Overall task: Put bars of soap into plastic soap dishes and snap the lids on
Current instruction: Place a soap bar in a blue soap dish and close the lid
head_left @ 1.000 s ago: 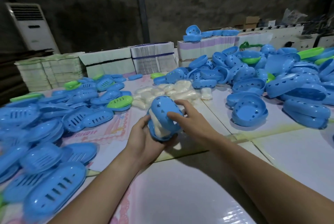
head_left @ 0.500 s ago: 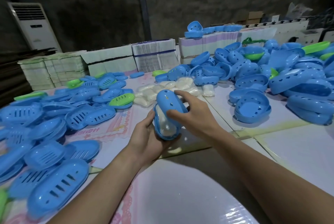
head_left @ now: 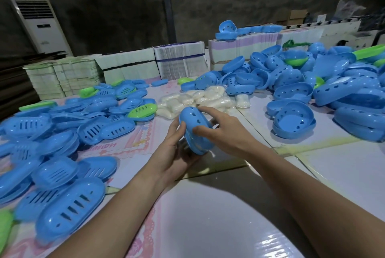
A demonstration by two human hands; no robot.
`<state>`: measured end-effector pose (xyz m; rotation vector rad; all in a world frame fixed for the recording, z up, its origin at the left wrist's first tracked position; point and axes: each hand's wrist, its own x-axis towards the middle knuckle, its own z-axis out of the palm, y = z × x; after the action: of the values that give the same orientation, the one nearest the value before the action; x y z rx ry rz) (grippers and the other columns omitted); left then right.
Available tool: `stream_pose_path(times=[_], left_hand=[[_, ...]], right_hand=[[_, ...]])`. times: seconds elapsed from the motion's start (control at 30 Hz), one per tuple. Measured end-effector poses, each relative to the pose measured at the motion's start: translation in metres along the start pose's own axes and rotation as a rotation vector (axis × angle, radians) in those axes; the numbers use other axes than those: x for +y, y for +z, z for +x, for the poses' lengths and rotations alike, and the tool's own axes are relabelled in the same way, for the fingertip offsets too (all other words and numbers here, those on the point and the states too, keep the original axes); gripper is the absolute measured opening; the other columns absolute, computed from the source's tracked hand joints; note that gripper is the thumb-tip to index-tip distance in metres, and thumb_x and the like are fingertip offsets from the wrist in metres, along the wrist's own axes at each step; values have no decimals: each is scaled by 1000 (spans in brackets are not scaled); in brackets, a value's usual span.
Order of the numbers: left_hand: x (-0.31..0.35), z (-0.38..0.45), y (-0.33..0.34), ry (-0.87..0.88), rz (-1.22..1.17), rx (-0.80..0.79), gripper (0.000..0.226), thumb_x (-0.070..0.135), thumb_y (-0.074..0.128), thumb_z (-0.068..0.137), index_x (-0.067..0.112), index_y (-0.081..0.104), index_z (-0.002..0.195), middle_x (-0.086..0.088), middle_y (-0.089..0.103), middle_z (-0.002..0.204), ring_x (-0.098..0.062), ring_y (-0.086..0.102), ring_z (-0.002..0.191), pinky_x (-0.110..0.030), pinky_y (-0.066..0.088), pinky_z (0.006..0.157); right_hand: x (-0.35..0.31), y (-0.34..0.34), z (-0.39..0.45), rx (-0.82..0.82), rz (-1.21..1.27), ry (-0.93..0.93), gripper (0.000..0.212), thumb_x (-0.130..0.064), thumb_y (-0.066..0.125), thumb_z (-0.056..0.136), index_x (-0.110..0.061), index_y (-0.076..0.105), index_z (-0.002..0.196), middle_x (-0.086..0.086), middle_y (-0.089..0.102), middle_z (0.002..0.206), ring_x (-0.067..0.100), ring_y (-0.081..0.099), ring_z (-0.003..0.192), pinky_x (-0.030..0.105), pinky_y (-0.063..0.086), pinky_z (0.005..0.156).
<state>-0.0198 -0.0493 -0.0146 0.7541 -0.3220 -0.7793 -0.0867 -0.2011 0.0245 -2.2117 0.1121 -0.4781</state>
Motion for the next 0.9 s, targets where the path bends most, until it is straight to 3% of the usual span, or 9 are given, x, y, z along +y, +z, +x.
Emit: stream_pose_path(times=[0.23,0.3,0.4,0.6,0.7,0.8,0.9], left_hand=[[-2,2,1,41,-36,66,53,28,73,81,36,61,132,-23,71,120,-41,69,111,-58,59,85],[-2,2,0,36,-43,66,53,28,74,81,36,61,132,-23,70,123,-42,68,113,-57,59,83],[-2,2,-1,28,-47,43,52,29,72,85,36,60,135,-23,66,130,-43,65,118,-60,56,91],[-1,4,-5,20,-45,38,69,32,77,81,32,51,145,-26,55,142,-47,59,125,-66,38,111],[1,6,-3,60,-61,73,88,33,83,68,27,47,149,-26,57,140,-46,57,128,-65,34,114],[4,5,-1,71,-133,109,98,31,83,61,21,45,151,-26,58,139,-46,57,127,-64,44,105],[4,5,0,59,-182,132,102,30,85,57,20,45,151,-26,58,140,-46,58,126,-63,51,97]], right_hand=[[2,1,0,-57,4,45,52,-56,64,78,-49,50,128,-7,61,80,11,61,77,26,43,61],[2,1,-1,-51,5,34,54,-57,64,78,-48,50,129,-7,61,80,11,61,77,27,45,62],[3,3,-2,-24,-6,9,61,-58,64,77,-47,46,134,-8,61,86,14,62,84,35,52,76],[2,8,-5,11,87,22,61,-57,66,76,-50,47,133,-9,60,90,8,60,81,27,50,69],[0,6,-4,67,169,36,65,-57,63,68,-48,50,131,-8,60,85,7,61,82,23,44,66],[0,4,-4,55,205,66,68,-56,63,65,-47,50,132,-6,62,86,7,63,83,16,43,61],[0,6,-6,18,190,78,72,-59,62,63,-48,49,133,-4,65,90,10,65,84,21,44,63]])
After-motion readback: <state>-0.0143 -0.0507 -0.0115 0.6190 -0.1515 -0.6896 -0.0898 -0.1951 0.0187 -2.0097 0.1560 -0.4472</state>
